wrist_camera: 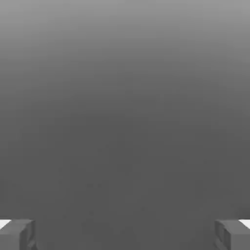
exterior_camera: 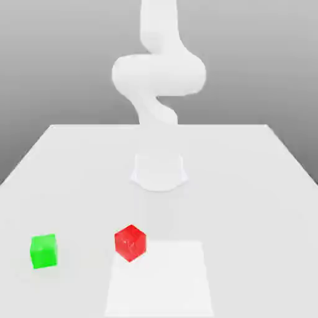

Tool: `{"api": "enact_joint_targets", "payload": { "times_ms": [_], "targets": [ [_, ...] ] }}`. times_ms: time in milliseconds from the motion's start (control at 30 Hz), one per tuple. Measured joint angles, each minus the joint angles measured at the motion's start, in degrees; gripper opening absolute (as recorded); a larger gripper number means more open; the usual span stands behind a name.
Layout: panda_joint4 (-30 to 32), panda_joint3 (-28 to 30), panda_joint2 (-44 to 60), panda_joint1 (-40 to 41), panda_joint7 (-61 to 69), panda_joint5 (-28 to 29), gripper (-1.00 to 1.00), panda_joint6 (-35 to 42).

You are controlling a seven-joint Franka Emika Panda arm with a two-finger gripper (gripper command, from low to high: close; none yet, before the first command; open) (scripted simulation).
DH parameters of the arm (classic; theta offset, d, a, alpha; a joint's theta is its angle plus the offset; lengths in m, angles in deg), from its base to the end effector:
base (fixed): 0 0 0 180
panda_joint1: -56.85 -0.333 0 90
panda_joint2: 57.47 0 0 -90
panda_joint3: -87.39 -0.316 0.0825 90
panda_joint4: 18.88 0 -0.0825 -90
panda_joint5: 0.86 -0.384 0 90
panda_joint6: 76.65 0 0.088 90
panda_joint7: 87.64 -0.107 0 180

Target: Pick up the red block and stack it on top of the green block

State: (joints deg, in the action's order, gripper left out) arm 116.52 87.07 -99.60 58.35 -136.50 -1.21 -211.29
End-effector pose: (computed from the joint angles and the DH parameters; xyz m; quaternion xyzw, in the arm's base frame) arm 0.3740 -0.0069 0.6610 -0.8472 0.3968 -0.3228 0.1435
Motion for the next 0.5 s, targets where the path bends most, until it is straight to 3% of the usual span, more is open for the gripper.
{"api": "enact_joint_targets", "payload": {
  "times_ms": [500],
  "targets": [
    [26.1,-3.0,28.4,10.4,-24.2,-1.2,0.0,-21.2]
  ]
}}
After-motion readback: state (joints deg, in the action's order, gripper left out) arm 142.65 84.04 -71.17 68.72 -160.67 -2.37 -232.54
